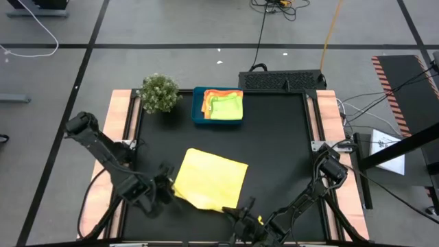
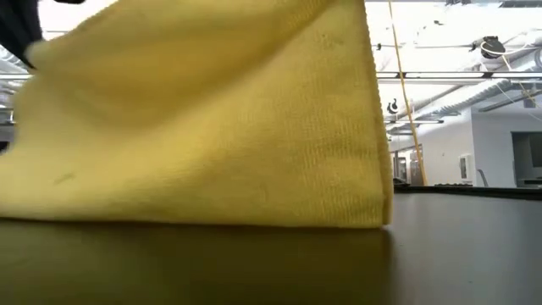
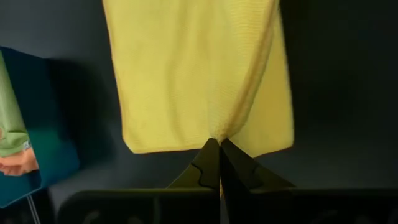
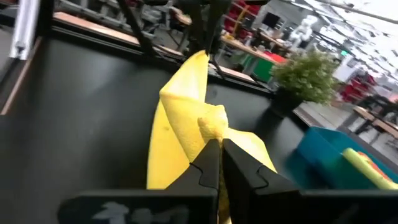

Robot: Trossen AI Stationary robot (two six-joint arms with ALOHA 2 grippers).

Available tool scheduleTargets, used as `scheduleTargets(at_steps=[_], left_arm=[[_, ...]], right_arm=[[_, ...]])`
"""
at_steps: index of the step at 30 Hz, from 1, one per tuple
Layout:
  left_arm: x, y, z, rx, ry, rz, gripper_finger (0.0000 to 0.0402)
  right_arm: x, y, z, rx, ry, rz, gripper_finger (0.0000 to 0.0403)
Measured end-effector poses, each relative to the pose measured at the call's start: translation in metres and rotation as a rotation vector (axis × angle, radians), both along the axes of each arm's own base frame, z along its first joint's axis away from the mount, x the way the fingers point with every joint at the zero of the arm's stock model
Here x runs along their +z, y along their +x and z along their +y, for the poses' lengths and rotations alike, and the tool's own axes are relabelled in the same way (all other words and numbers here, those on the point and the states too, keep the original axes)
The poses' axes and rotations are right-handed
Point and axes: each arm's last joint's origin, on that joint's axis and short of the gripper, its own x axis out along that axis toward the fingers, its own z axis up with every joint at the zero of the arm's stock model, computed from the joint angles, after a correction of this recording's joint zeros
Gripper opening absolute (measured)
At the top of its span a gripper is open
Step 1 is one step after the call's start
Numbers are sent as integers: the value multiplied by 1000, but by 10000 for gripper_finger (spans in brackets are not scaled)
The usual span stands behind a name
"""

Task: Fold microfiber towels
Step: Fold the yellow microfiber towel

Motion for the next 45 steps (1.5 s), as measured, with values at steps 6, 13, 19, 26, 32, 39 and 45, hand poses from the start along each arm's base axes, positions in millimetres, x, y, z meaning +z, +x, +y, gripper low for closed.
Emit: scheduleTargets(at_steps=[6, 13, 19, 26, 32, 39, 45], left_arm=[[-16, 15, 20, -1, 26, 34, 1], [-34, 21, 39, 10, 51, 66, 1], [-44, 21, 68, 28, 13, 36, 1], [-41, 29, 100, 41, -11, -46, 1], [-55, 33, 125, 43, -37, -20, 1], [-59, 38, 150, 109, -19, -39, 1], [-57, 44, 165, 93, -49, -68, 1]], right_arm=[[-4, -3, -4, -56, 4, -16, 0], [-27, -11, -20, -115, 48, -44, 0], [-49, -24, -38, -178, 81, -93, 0], [-43, -44, -59, -225, 130, -177, 0], [-54, -47, -92, -249, 238, -162, 0], [-69, -40, -123, -264, 290, -135, 0], [-70, -40, -128, -261, 296, -152, 0]])
